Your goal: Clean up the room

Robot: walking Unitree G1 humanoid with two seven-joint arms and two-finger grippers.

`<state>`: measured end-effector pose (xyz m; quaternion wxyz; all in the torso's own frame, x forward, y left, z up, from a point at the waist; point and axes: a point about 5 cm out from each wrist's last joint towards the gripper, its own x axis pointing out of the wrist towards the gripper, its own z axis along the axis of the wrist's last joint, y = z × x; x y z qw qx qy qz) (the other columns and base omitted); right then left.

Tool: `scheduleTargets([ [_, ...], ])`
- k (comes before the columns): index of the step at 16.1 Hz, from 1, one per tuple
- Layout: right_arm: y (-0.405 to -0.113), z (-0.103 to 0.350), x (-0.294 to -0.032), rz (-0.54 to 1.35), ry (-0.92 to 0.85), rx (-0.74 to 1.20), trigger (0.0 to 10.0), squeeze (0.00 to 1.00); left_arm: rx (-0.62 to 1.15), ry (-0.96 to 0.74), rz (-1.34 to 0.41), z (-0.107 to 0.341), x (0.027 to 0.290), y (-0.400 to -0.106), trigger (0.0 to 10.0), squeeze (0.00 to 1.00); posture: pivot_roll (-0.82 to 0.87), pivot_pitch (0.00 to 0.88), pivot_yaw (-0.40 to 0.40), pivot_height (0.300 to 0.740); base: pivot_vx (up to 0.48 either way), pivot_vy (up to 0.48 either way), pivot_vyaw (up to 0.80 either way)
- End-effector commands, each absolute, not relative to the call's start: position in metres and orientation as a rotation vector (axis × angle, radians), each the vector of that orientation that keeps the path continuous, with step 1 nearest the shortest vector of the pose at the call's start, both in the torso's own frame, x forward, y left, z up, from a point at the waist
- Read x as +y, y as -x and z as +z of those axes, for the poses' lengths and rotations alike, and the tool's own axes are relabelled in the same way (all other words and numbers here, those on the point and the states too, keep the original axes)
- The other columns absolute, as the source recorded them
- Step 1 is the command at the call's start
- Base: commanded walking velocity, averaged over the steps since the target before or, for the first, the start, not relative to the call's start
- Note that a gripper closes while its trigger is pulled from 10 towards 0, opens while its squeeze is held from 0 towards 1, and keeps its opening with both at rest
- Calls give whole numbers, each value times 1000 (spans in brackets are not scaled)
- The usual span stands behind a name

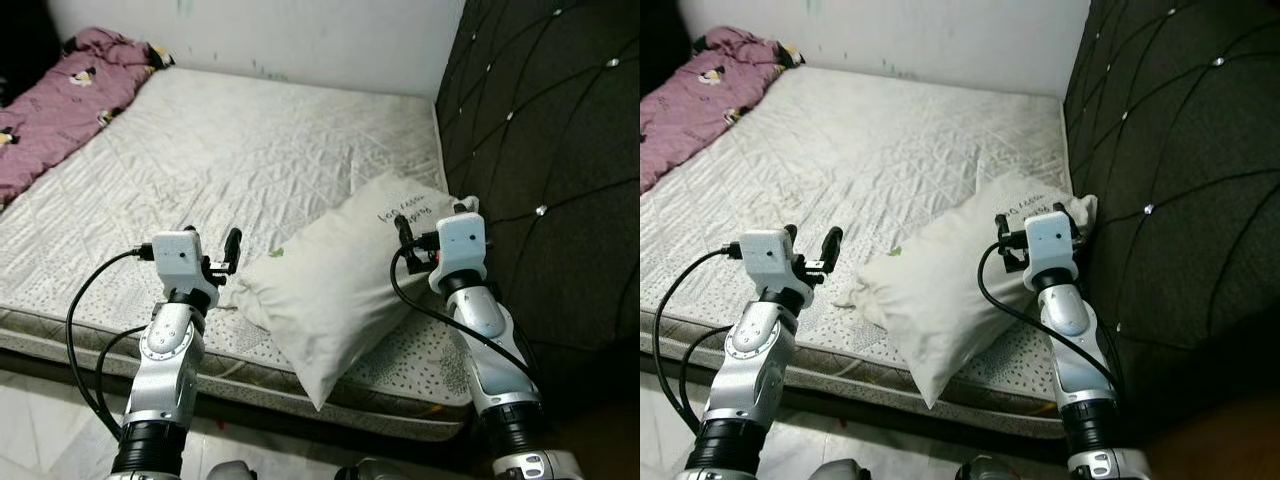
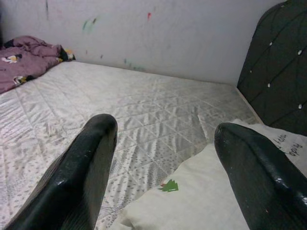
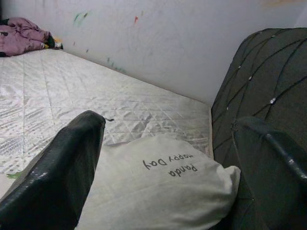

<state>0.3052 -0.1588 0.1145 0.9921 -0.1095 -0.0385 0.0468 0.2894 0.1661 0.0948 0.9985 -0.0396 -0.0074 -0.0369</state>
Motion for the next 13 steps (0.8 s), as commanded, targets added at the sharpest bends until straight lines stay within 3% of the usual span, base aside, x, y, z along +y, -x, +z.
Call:
scheduleTargets([
  [1, -307, 117, -158, 99, 219, -80, 10000, 0, -19, 70, -75, 97, 167, -292, 10000, 0, -5, 0, -28, 740, 0, 0, 0],
  [3, -308, 117, -158, 99, 222, -80, 10000, 0, -21, 68, -74, 98, 167, -292, 10000, 0, -4, 0, -27, 740, 0, 0, 0],
  [6, -308, 117, -158, 98, 222, -77, 10000, 0, -30, 73, -51, 99, 169, -291, 10000, 0, -3, 0, -25, 740, 0, 0, -800],
  [8, -309, 118, -160, 90, 217, -84, 10000, 0, -55, 140, 63, 108, 178, -300, 10000, 0, -10, 0, -13, 740, 0, 0, -659],
  [11, -309, 116, -159, 83, 226, -82, 10000, 0, -43, 215, 152, 108, 180, -308, 10000, 0, -5, 0, -22, 740, 0, 0, 0],
  [13, -310, 113, -161, 88, 222, -68, 10000, 0, -36, 246, 240, 104, 198, -302, 10000, 0, 20, 0, -46, 740, 0, 0, 0],
])
